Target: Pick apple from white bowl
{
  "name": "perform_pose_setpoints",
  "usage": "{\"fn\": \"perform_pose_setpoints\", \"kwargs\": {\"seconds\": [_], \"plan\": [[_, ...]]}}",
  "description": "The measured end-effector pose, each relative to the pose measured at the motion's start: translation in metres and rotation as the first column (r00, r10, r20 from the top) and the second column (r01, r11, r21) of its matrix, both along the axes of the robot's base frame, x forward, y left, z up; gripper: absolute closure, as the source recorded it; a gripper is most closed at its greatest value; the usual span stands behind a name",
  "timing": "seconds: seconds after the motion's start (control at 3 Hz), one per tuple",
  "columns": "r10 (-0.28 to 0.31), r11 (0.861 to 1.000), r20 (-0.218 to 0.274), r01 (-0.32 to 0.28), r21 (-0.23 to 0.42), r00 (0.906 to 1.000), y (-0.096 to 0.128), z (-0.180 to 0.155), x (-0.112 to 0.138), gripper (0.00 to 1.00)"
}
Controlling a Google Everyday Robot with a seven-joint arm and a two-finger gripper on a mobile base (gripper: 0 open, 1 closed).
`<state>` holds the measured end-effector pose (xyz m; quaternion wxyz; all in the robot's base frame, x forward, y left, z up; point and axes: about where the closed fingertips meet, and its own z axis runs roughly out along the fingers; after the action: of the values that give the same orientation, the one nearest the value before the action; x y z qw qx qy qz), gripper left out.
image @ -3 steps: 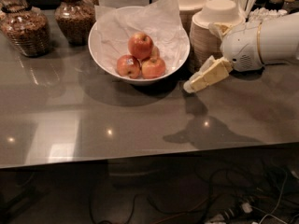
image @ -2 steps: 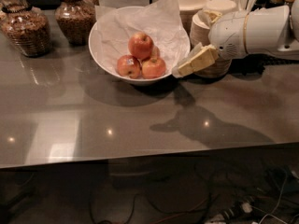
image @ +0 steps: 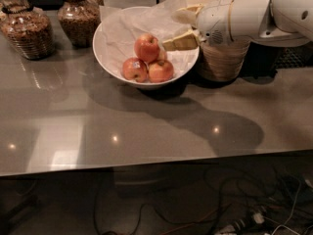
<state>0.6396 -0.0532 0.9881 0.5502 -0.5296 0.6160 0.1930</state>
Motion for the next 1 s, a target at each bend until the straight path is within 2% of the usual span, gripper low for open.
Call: {"fn": "perform_pose_setpoints", "kwargs": {"seconds": [0.33, 0.67, 1.0], "plan": [[0.046, 0.999, -0.01, -0.046, -0.025, 0.9989, 0.025, -0.004, 0.016, 0.44], [0.075, 0.995, -0.042, -0.077, -0.056, 0.9963, 0.042, -0.017, 0.033, 0.35], [0.088, 0.992, -0.077, -0.094, -0.083, 0.9931, 0.054, -0.031, 0.046, 0.32]]}}
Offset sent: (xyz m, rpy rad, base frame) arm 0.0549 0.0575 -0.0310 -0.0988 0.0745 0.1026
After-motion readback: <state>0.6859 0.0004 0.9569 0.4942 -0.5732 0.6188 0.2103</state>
